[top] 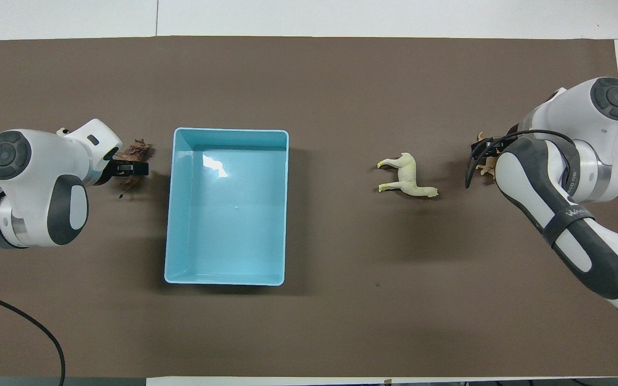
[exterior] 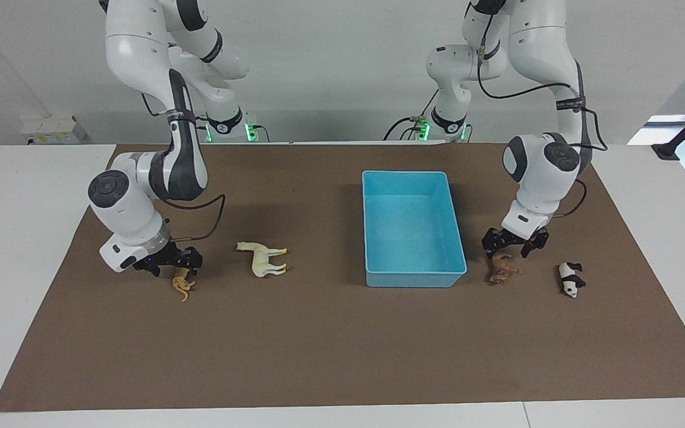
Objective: Put all toys into storage box
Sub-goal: 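Lift the brown horse with the left gripper while the right gripper grasps the dog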
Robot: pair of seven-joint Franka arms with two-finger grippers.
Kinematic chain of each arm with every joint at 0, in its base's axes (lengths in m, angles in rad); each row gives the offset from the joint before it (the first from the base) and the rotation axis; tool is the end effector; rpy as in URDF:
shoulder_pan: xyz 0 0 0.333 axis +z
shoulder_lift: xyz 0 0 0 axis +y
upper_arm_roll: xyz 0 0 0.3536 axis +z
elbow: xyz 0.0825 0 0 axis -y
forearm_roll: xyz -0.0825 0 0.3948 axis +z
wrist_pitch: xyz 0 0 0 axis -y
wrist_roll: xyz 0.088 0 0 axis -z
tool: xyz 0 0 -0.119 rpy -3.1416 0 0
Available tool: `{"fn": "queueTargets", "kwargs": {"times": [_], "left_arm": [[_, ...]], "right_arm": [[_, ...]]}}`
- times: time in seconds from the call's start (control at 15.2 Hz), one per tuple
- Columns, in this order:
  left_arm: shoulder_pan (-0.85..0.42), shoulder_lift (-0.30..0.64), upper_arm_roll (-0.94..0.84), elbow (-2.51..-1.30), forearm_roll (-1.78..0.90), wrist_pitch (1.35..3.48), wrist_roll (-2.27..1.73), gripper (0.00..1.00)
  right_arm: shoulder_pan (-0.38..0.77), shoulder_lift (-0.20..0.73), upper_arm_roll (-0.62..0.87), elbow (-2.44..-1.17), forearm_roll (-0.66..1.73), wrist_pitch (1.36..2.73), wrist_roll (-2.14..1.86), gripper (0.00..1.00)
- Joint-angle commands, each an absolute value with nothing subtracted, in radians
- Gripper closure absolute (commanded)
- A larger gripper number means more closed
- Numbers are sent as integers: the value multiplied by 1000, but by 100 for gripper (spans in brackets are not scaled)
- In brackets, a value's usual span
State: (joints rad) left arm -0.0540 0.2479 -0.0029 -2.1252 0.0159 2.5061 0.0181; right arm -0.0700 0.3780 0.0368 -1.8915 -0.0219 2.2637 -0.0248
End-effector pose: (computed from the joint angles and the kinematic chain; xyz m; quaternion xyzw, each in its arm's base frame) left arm 0.6025 -0.0343 0.3228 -0.9968 0.0434 -0.0665 0.0035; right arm 0.6494 -0.0239 0.3211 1.0000 0.0015 -0.0028 0.0015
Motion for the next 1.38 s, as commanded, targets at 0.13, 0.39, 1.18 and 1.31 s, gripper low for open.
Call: {"fn": "queueTargets", "kwargs": {"times": [0.13,0.39,1.18,1.31], "left_arm": [[-60,267,2,-2132,21,2540,21,4],[-81,265,2,-2137,20,2540,5,31],[-94,242,-8,-1708,-21,1993,-76,100],[-127,209,-50,-1674,-40,1918,-219,100]], "right_arm": [[-67,364,37,-1953,-35,2336,-17,0],[-69,374,37,-1956,-35,2352,-15,1],[-75,379,37,-1963,-34,2405,46,41],[-74,377,37,-1967,-34,2405,46,80]]}}
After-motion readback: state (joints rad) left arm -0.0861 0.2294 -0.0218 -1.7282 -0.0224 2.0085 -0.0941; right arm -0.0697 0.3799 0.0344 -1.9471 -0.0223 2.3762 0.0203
